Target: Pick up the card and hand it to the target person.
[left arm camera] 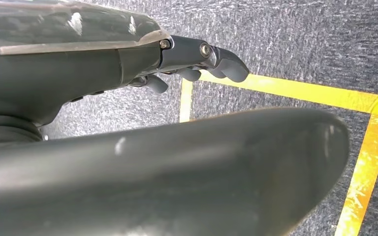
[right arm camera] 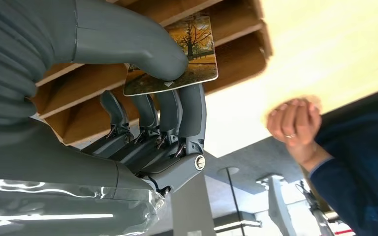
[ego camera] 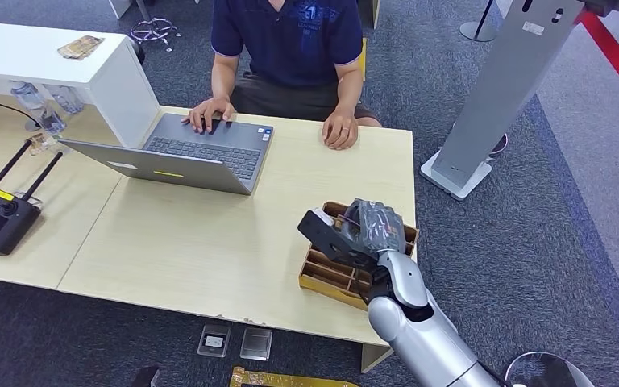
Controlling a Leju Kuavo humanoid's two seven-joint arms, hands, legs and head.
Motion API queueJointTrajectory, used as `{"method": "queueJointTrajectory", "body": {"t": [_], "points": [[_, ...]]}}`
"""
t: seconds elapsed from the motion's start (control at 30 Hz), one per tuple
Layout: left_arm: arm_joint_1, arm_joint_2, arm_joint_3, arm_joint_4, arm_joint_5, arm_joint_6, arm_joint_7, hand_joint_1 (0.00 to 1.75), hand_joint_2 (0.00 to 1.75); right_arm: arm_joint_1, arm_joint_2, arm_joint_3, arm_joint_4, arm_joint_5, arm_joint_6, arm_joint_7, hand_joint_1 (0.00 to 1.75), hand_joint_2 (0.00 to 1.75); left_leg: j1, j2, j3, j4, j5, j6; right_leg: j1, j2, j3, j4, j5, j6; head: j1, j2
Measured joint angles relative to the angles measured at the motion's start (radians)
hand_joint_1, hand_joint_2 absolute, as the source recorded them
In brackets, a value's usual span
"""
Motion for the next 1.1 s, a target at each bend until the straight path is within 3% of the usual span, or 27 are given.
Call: {"method": "queueJointTrajectory", "body": {"t": [0.2, 0.37, 0.53, 0.7, 0.87, 1.1], "points": [[0.002, -0.002, 0.015, -0.002, 0.013, 0.012, -0.006, 0.00, 0.00, 0.002, -0.032, 0.004, -0.188, 0.007, 0.018, -0.008, 1.36, 1.75, 0.000, -0.001, -0.001, 0.001, 0.000, 0.000, 0.000, -0.001, -0.001, 0.000, 0.000, 0.000, 0.000, 0.000], [0.004, -0.008, 0.037, -0.002, 0.029, 0.017, -0.014, 0.00, 0.00, -0.033, -0.034, 0.019, -0.190, -0.028, 0.027, -0.050, 1.36, 1.75, 0.000, -0.001, 0.000, 0.000, 0.000, 0.000, 0.000, -0.001, 0.000, 0.000, 0.000, 0.000, 0.000, 0.000], [0.005, -0.014, 0.054, -0.002, 0.030, 0.020, -0.025, 0.00, 0.00, -0.154, 0.041, 0.057, 0.083, -0.079, 0.016, -0.144, 1.36, 1.75, 0.000, 0.002, 0.001, 0.000, 0.000, 0.000, 0.000, 0.003, 0.000, 0.000, 0.001, 0.000, 0.000, 0.000], [0.004, -0.009, 0.050, -0.002, 0.027, 0.020, -0.046, 0.00, 0.00, -0.329, 0.165, 0.124, 0.519, -0.124, -0.035, -0.267, 1.36, 1.75, -0.001, 0.008, 0.003, -0.002, 0.001, 0.000, -0.001, 0.008, 0.000, 0.000, 0.003, -0.001, 0.000, 0.000], [0.003, -0.007, 0.034, -0.001, 0.014, 0.006, -0.058, 0.00, 0.00, -0.426, 0.235, 0.173, 0.764, -0.116, -0.055, -0.302, 1.36, 1.75, -0.001, 0.007, 0.004, -0.003, 0.001, -0.001, -0.001, 0.007, 0.001, 0.000, 0.002, -0.001, 0.000, 0.000], [0.000, -0.007, 0.009, 0.003, -0.004, -0.007, -0.050, 0.00, 0.00, -0.435, 0.202, 0.187, 0.796, -0.103, -0.066, -0.283, 1.36, 1.75, 0.000, 0.001, 0.003, -0.002, 0.001, 0.000, 0.000, 0.001, 0.003, 0.000, 0.001, 0.000, 0.000, 0.000]]}}
